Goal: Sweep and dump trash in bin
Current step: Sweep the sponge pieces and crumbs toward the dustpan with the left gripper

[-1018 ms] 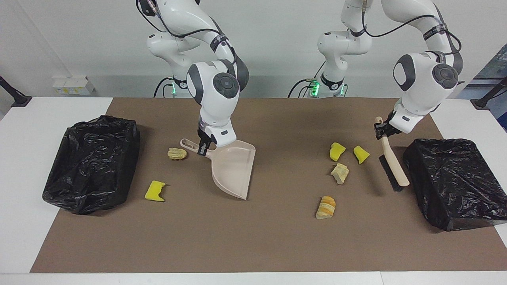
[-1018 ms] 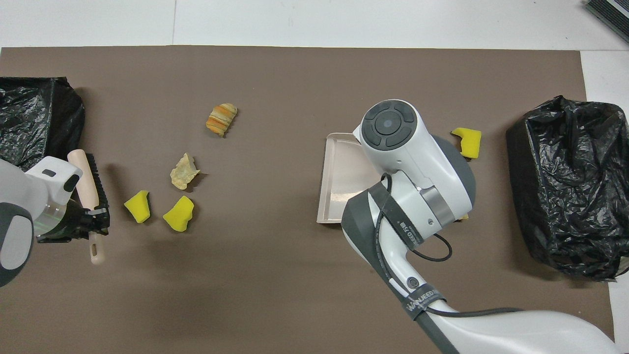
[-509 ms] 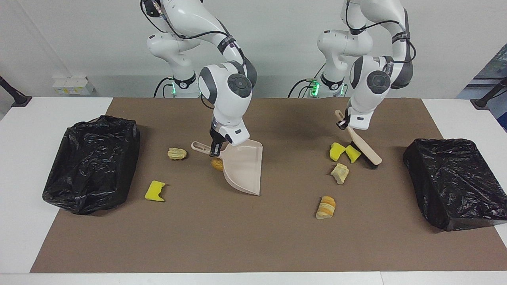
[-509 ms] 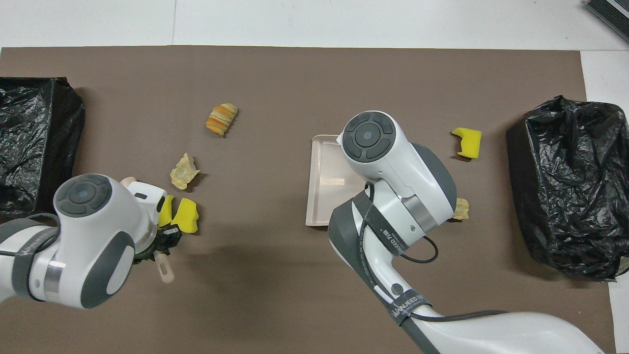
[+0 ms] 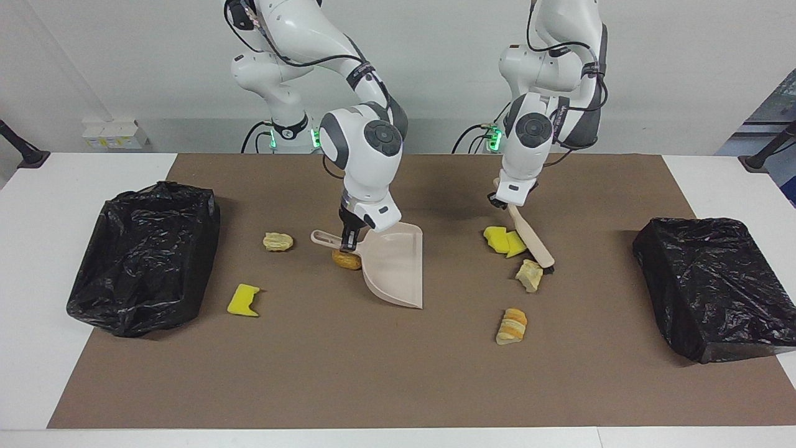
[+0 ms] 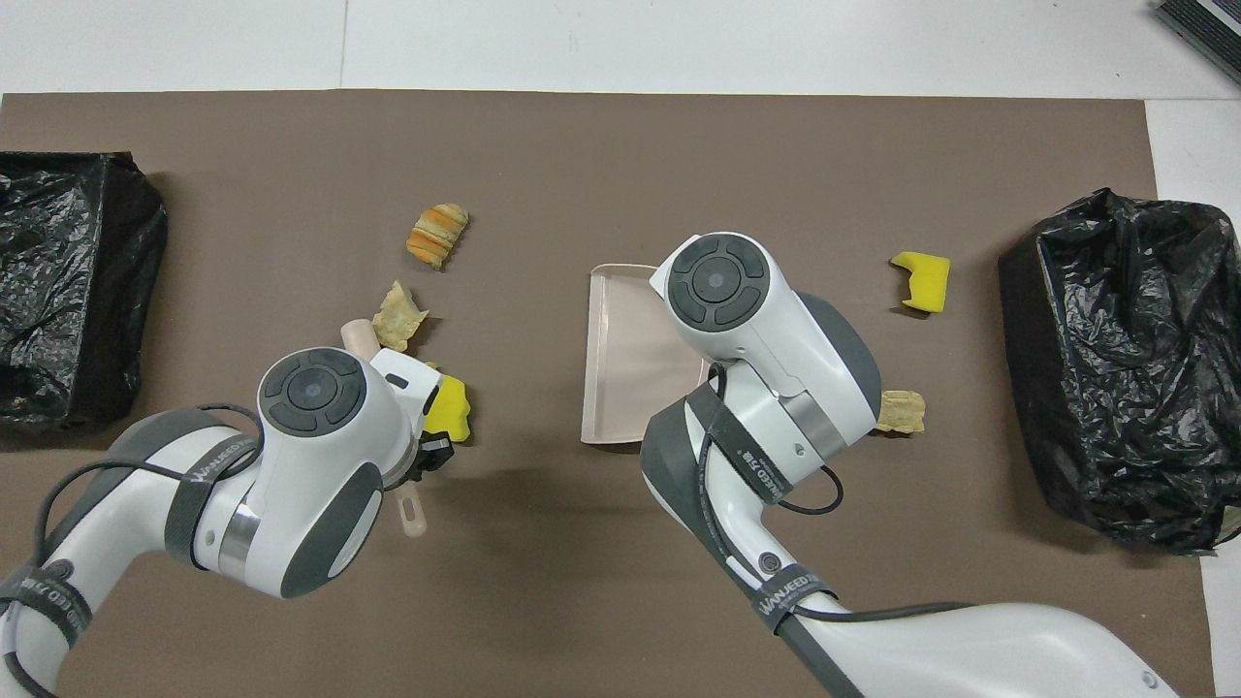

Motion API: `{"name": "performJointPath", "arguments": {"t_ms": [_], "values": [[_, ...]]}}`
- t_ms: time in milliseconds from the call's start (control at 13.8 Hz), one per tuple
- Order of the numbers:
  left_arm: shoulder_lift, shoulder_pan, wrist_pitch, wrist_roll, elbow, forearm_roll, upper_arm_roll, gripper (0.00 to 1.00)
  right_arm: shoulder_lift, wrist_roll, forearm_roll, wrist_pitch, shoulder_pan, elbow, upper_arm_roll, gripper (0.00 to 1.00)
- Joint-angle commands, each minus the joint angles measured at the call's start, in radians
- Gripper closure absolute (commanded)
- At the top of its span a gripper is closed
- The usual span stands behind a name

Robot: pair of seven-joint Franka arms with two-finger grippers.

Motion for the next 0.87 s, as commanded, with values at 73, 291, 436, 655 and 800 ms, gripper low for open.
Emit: {"name": "performJointPath", "arguments": {"t_ms": [73, 291, 436, 655, 800], "values": [[0.042, -0.073, -0.036, 0.131, 0.078, -0.025, 0.013, 1.0, -0.001, -0.027, 0.028, 0.024, -0.005, -0.035, 0.008, 1.0], [0.088, -0.078, -0.14, 0.151, 0.193, -0.009, 0.018, 1.0, -0.004, -0.025, 0.043, 0.024, -0.004, -0.047, 0.008, 1.0], [0.109, -0.039, -0.15, 0.285, 0.229, 0.043, 0.025, 1.0, -0.008, -0.024, 0.045, 0.024, -0.002, -0.058, 0.008, 1.0], [0.157, 0.053, -0.127, 0.478, 0.293, 0.118, 0.025, 1.0, -0.008, -0.024, 0.045, 0.024, -0.004, -0.06, 0.008, 1.0], [0.21, 0.112, -0.101, 0.593, 0.37, 0.133, 0.025, 1.0, -0.01, -0.024, 0.045, 0.024, -0.002, -0.06, 0.008, 1.0]]}}
